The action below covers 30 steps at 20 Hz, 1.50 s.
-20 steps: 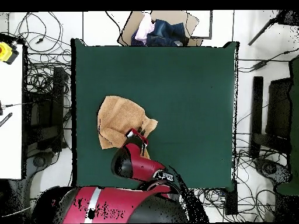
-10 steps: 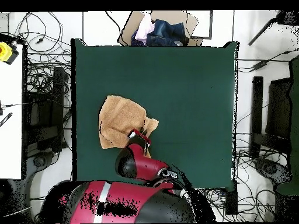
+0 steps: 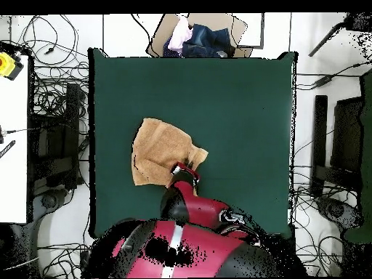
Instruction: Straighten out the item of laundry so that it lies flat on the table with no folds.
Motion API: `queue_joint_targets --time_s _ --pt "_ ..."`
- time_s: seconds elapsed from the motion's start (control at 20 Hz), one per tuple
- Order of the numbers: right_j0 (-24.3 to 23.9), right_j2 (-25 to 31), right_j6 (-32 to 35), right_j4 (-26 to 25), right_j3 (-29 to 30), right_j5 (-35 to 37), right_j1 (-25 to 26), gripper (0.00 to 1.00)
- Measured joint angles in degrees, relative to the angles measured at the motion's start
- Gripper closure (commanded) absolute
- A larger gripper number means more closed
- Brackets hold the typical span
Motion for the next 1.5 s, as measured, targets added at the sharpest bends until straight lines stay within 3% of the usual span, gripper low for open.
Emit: queue_joint_targets --time_s 0.2,0.5,0.9,1.15,1.5 --pt "-4.43 -0.02 0.00 -5.78 -0.62 0.63 -2.01 1.00" --pt "-6.38 -0.71 0.00 -9.50 -2.23 2.74 -4.33 1.00" --pt "-2.85 -4.14 0.00 -10.89 -2.75 9.38 -11.33 1.00" --pt "1.76 -7.08 0.00 -10.89 -2.66 13.42 -15.71 1.00" --pt "4.79 -8.98 0.00 -10.85 -2.62 13.83 -16.99 1.00"
